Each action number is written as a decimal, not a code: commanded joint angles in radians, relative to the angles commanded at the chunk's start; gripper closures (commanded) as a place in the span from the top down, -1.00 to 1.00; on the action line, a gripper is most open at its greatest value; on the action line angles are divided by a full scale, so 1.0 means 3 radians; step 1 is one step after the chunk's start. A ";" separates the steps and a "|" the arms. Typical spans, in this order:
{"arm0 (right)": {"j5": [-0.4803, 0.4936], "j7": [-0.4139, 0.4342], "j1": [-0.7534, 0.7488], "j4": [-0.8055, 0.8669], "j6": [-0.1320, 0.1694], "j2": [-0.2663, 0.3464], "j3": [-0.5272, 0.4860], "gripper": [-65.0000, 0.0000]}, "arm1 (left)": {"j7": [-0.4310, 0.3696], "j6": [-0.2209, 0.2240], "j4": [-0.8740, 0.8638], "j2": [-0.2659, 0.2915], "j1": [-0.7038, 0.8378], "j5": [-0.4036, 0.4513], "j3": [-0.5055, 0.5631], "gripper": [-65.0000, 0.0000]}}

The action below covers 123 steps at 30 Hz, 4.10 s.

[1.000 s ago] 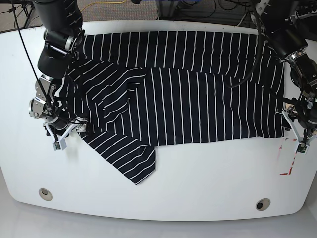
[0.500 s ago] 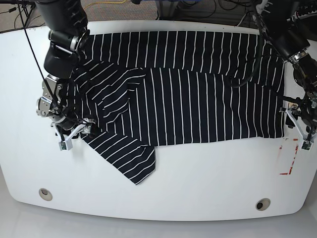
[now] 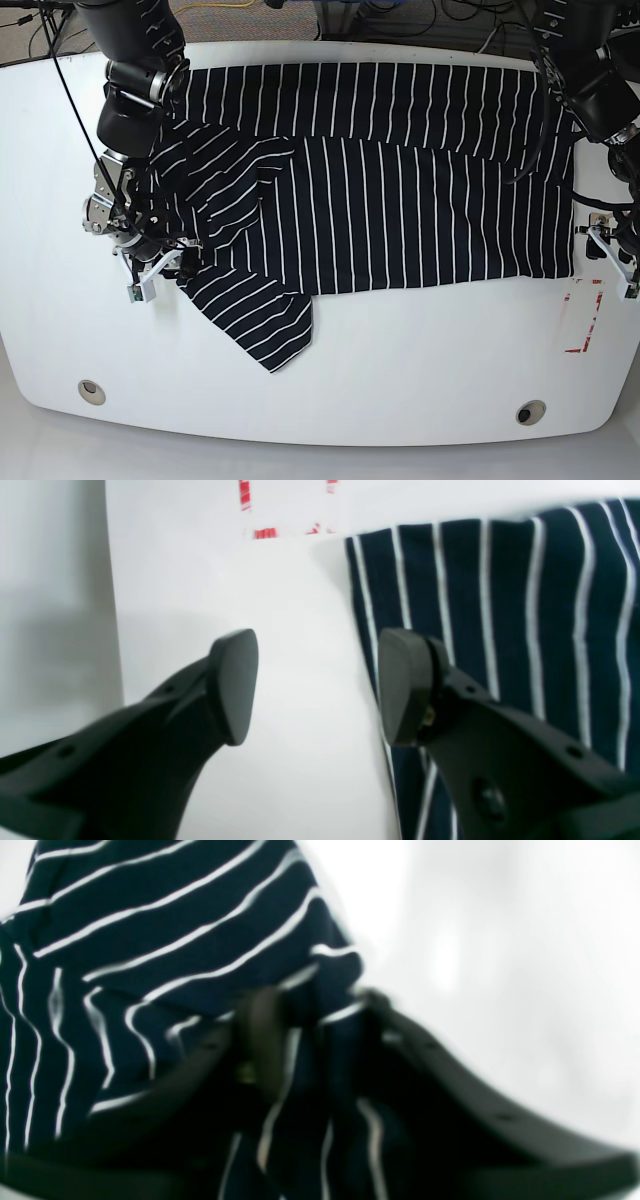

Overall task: Layout the t-shirt on the table in an organized manner, then fold the t-shirt properly
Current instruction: 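Lower both grippers to the shirt's hem corners and grasp them, then lift the hem corners with both grippers and fold toward the collar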

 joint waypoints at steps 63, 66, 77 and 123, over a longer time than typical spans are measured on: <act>-0.0005 -0.0639 -0.0031 0.1095 0.0000 0.0102 -0.0010 -1.00 | -0.1212 0.0463 -0.1703 0.0046 -0.0716 -0.0020 0.0578 -1.00; -0.0005 -0.0762 -0.0046 0.1279 0.0000 0.0102 -0.0010 -1.00 | -0.1207 0.0330 -0.1698 0.0046 -0.0721 -0.0020 0.0578 -1.00; 0.0020 -0.1263 -0.0445 0.2348 0.0000 0.0077 -0.0005 -1.00 | -0.0619 0.0000 -0.1023 0.0169 -0.0537 -0.0020 0.0563 -1.00; 0.0660 -0.2481 -0.1974 0.3959 0.0000 0.0077 0.0486 -0.99 | 0.0332 0.0000 0.1616 0.0455 0.1360 0.0000 0.0394 -1.00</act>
